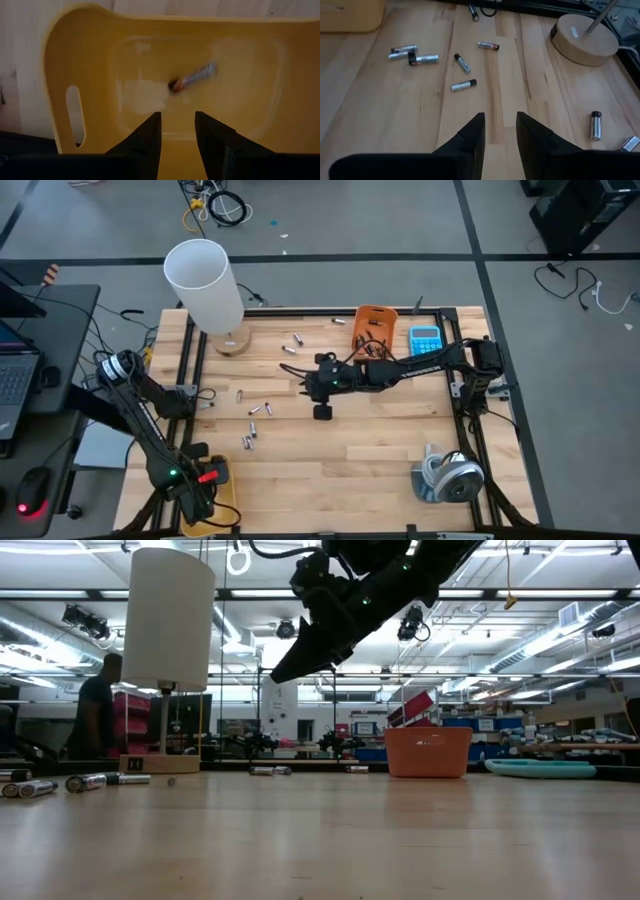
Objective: Sort batteries
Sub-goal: Put the silver battery into the yellow bin
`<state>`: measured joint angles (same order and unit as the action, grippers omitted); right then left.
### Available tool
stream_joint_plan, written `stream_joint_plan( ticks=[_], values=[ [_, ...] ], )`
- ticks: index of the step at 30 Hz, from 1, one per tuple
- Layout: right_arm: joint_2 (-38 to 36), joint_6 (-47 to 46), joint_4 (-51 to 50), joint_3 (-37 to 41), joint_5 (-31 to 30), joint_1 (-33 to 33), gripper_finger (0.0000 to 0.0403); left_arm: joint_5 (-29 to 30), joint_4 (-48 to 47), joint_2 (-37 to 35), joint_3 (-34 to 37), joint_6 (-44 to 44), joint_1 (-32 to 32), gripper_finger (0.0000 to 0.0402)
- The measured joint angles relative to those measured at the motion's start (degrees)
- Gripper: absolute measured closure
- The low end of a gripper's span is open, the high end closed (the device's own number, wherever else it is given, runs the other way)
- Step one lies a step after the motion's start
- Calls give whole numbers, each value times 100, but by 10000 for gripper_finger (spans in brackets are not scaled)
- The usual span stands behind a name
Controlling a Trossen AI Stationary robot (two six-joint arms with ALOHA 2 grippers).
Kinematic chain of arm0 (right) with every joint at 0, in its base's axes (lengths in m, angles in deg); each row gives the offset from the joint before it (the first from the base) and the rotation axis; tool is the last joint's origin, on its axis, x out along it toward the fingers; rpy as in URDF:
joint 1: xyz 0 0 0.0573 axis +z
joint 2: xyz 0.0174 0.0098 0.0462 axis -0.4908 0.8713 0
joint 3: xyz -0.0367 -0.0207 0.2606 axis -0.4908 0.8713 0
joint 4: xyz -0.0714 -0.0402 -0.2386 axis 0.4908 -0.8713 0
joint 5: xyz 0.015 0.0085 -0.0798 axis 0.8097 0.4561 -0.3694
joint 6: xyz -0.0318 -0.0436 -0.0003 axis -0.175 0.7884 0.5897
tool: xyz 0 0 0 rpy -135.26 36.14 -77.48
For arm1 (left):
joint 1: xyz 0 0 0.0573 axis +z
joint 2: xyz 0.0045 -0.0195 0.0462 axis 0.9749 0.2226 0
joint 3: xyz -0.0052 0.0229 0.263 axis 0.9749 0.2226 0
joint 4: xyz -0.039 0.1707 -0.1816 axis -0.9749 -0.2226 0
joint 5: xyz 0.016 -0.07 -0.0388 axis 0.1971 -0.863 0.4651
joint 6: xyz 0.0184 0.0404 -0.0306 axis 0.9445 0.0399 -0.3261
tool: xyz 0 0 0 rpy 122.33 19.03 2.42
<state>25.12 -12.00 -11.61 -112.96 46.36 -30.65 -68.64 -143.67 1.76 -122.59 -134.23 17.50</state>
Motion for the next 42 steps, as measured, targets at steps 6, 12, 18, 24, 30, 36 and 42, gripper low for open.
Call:
stream_joint_plan(
  ticks=[6,12,18,24,30,36,42],
  values=[
    [0,-180,304,0,217,8,305,-395,-83,-2,-15,5,44,280],
    [0,-306,713,0,297,115,302,-658,-702,-6,-296,9,42,280],
    [0,-287,1359,0,297,190,302,302,-1570,-7,-802,41,44,280],
    [72,-85,1899,-39,297,158,301,1449,-2808,-9,-1482,38,44,280],
    [780,196,1886,-811,498,32,301,2597,-3187,-148,-1864,83,44,280],
    [1660,302,1621,-1897,1012,-44,301,2757,-3185,-219,-1882,35,29,280],
    [2610,312,791,-3051,1080,-46,301,2673,-3177,-238,-1880,42,29,280]
  ],
)
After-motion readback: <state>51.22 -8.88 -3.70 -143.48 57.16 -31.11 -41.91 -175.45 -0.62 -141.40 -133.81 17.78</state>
